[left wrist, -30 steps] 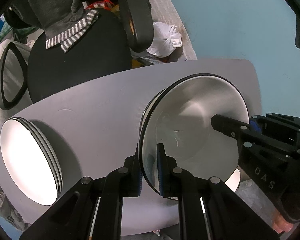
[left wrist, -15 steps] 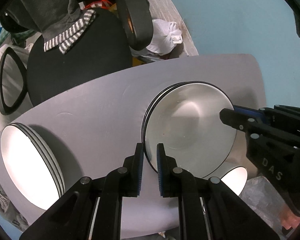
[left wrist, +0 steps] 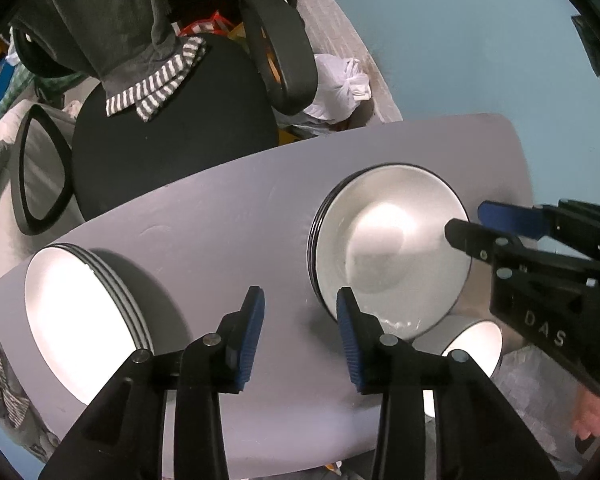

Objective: Organize plates and bowls

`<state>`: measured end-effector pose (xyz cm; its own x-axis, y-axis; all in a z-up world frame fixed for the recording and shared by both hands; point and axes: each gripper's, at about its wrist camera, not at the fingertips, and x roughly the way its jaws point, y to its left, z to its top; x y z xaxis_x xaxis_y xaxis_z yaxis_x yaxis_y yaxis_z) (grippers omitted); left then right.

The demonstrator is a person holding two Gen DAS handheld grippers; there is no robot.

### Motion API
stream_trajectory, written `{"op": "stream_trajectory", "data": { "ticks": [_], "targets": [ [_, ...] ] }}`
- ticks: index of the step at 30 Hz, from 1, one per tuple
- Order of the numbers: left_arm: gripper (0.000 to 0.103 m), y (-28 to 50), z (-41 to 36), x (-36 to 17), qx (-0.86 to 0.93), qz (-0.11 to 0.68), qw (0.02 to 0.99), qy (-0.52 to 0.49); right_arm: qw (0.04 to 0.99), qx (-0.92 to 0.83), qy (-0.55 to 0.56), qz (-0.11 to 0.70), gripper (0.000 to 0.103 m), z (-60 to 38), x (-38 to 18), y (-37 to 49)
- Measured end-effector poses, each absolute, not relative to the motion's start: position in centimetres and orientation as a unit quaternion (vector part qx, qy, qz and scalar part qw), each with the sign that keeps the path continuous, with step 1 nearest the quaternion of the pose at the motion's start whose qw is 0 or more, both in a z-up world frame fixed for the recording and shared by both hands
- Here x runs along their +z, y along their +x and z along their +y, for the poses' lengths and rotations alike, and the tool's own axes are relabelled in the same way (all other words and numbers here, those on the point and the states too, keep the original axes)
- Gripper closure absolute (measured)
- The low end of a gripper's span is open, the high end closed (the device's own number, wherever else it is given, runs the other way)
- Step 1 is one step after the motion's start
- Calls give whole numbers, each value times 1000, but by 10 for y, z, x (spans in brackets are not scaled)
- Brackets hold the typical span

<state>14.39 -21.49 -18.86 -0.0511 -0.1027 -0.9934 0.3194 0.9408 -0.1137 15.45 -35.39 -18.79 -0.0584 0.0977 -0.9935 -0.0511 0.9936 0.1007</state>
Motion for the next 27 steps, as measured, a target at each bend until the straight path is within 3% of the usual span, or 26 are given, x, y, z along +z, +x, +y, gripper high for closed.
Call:
{"op": "stream_trajectory", "data": {
  "ticks": [8,16,27],
  "targets": [
    [51,128,-211,-167,-174,688,701,69,711,35,-11,702,62,-350,-166,138],
    [46,109,-211,-148,-190,673,712,63,734,20,-14,679,53,-352,-138,118],
    [44,81,-215,-135,-211,661,716,75,747,1,12,665,51,-367,-115,87]
  ]
}}
